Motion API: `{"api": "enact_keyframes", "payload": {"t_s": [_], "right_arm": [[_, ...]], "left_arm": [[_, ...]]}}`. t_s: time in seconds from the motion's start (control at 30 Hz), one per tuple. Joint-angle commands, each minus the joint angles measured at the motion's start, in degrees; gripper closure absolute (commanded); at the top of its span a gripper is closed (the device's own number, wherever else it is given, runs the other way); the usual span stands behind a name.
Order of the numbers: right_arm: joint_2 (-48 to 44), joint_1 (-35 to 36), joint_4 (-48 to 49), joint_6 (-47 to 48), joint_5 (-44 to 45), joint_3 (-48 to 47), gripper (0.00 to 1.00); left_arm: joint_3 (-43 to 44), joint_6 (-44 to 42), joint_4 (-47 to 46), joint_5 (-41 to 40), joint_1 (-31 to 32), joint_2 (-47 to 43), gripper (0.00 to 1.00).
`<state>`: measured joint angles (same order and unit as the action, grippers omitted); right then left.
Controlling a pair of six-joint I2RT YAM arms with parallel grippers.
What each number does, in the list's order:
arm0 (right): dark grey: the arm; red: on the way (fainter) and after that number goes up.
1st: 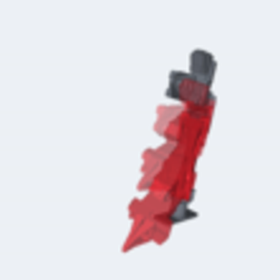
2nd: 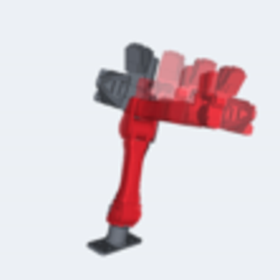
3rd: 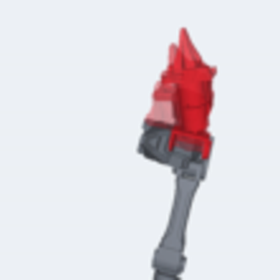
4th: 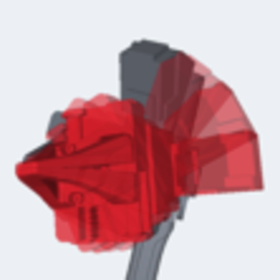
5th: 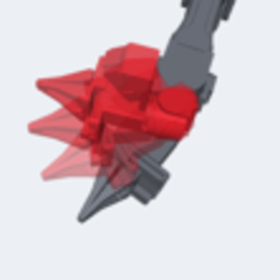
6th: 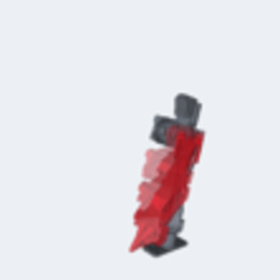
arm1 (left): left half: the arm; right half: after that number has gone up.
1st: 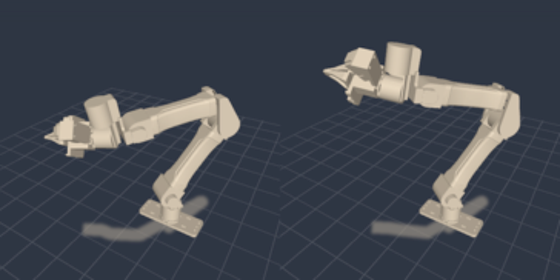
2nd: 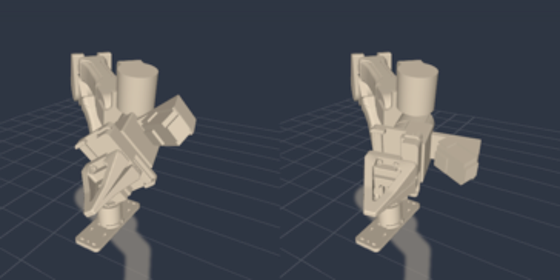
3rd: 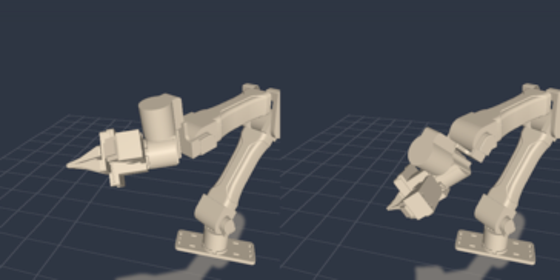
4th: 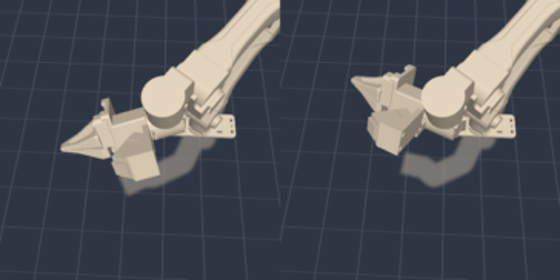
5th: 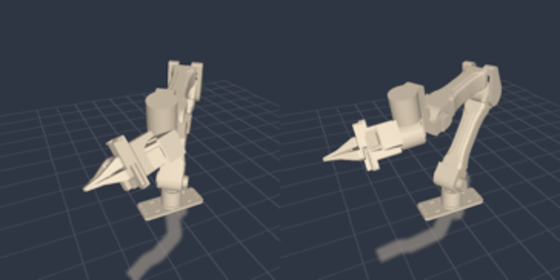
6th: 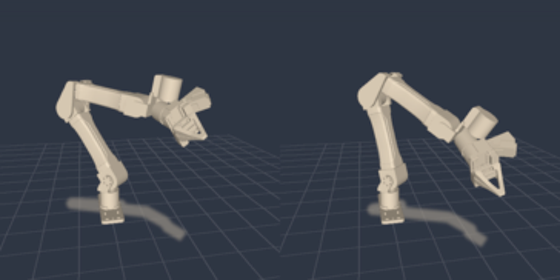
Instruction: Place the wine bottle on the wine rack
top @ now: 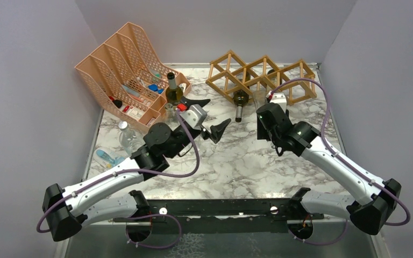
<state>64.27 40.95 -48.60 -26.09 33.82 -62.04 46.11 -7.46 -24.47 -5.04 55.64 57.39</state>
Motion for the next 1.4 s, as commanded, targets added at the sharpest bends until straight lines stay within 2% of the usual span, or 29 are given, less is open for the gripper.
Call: {"api": "enact_keyframes", "payload": {"t_s": [0.0,0.23,0.43,0.9,1.37], "right_arm": [[0.7,-2.5,10.1,1.0,-0.8,0.7,0.94],[3.7,-8.2,15.9,2.2,-7.4,0.9,0.95],[6.2,-13.0,18.3,2.0,-11.9,0.2,0.96],[13.1,-15.0,24.4,-0.2,-10.8,-4.0,0.97],[19.7,-18.1,39.0,-0.5,-7.1,-3.3,0.99]], "left_arm": [[0.4,7.9,7.2,-3.6,0.3,-4.2,0.01],[1.3,10.2,14.1,-5.0,0.3,-8.3,0.01],[1.2,11.1,15.2,-5.1,0.4,-11.1,0.01],[-0.8,11.0,14.1,-5.4,0.4,-13.9,0.01],[1.8,11.9,16.3,-3.2,0.4,-13.1,0.01]]}}
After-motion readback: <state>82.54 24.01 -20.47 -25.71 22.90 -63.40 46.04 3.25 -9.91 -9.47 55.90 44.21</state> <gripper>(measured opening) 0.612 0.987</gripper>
